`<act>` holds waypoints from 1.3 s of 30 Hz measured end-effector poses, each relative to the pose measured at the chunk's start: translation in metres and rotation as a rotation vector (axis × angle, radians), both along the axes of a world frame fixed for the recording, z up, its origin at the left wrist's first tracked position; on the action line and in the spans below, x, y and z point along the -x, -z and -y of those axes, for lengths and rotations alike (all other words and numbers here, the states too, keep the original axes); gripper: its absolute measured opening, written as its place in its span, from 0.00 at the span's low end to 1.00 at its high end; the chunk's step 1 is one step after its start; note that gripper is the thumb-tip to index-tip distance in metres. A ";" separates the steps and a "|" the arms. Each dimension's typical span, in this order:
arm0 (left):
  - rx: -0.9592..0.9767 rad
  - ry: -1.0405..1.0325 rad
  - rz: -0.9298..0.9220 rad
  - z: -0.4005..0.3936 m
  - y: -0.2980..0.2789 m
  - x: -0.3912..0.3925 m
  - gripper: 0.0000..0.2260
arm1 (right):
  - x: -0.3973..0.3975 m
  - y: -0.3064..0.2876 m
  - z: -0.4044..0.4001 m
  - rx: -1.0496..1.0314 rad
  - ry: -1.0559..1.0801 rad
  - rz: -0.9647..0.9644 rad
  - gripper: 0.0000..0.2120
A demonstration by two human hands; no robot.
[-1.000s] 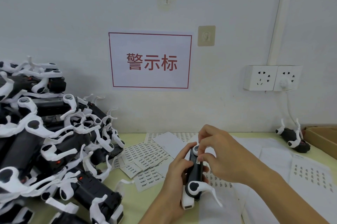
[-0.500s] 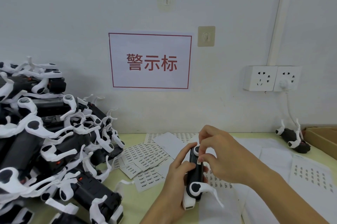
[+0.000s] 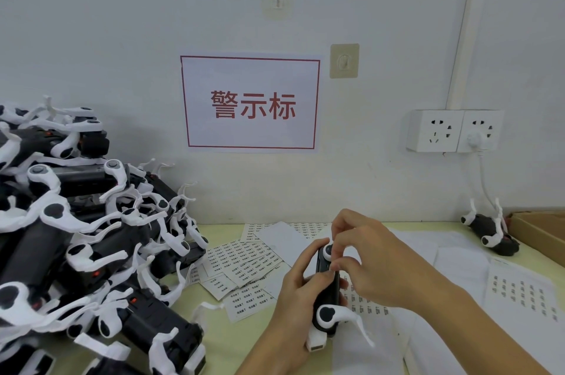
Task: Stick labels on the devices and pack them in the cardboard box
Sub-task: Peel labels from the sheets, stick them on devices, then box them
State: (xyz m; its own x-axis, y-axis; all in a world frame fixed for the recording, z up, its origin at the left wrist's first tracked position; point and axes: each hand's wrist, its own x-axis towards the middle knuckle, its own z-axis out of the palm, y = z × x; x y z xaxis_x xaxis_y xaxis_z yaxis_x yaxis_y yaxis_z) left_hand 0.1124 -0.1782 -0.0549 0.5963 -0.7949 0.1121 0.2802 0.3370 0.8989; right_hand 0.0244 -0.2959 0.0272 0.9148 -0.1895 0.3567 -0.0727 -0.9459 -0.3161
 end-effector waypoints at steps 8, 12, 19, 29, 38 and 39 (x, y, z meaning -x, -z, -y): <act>-0.019 -0.001 0.045 0.002 0.003 -0.003 0.25 | -0.001 0.001 0.000 0.003 0.003 0.002 0.09; -0.026 -0.005 0.061 0.003 0.005 -0.004 0.25 | -0.001 0.002 0.000 0.003 -0.008 0.014 0.07; -0.033 -0.032 0.063 0.002 0.008 -0.006 0.18 | -0.001 0.002 -0.001 0.087 -0.007 0.044 0.06; -0.018 -0.036 0.045 0.003 0.006 -0.006 0.21 | 0.001 -0.001 -0.006 0.211 0.027 0.062 0.06; 0.006 -0.049 0.040 0.003 0.008 -0.006 0.19 | -0.001 -0.001 -0.010 0.302 0.078 0.056 0.07; 0.005 -0.047 0.045 0.002 0.009 -0.007 0.19 | -0.001 -0.001 -0.010 0.315 0.084 0.055 0.07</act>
